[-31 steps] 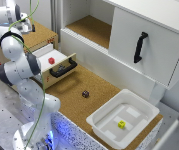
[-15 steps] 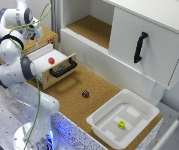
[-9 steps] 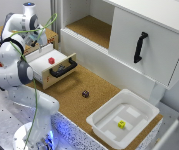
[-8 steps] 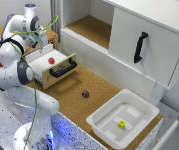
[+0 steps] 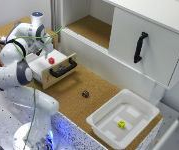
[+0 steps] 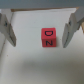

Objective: Go towards the pink block and lift it

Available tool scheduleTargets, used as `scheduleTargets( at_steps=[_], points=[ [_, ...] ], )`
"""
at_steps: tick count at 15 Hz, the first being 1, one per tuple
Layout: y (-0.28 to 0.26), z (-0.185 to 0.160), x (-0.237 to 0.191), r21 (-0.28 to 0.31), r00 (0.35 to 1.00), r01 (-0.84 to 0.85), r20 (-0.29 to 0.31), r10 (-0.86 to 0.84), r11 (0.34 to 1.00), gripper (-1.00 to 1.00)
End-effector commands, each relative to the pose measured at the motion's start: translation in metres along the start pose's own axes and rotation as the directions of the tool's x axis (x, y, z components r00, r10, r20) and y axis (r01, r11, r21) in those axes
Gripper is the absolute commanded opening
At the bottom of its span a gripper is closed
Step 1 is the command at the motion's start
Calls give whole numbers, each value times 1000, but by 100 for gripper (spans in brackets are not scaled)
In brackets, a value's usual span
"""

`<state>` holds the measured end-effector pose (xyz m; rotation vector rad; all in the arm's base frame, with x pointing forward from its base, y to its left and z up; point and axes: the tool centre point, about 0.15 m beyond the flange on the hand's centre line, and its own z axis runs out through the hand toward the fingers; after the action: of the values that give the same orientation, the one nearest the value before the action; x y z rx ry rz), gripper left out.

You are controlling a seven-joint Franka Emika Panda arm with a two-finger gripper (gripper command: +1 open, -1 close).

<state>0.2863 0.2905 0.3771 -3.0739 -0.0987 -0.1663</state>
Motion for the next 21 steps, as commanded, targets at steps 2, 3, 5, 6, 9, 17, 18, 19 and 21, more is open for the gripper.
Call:
scheduleTargets(
  at_steps=[2,3,5,6,9,17,18,19,21],
  points=[
    [9,35,22,-33,998,61,-4,-61,998,100],
    [11,38,25,-25,998,64,-12,-64,998,100],
    [16,44,31,-31,998,67,-11,-67,997,100],
    [18,46,35,-31,998,69,-13,-69,997,100],
    [23,55,45,-23,997,80,-8,-80,997,100],
    [24,68,63,-17,994,106,2,-106,994,-100],
    [25,69,61,-17,994,105,5,-105,994,-100],
    [27,70,60,-16,995,101,9,-101,995,-100],
    [31,69,57,-12,996,85,8,-85,996,-100]
  ],
)
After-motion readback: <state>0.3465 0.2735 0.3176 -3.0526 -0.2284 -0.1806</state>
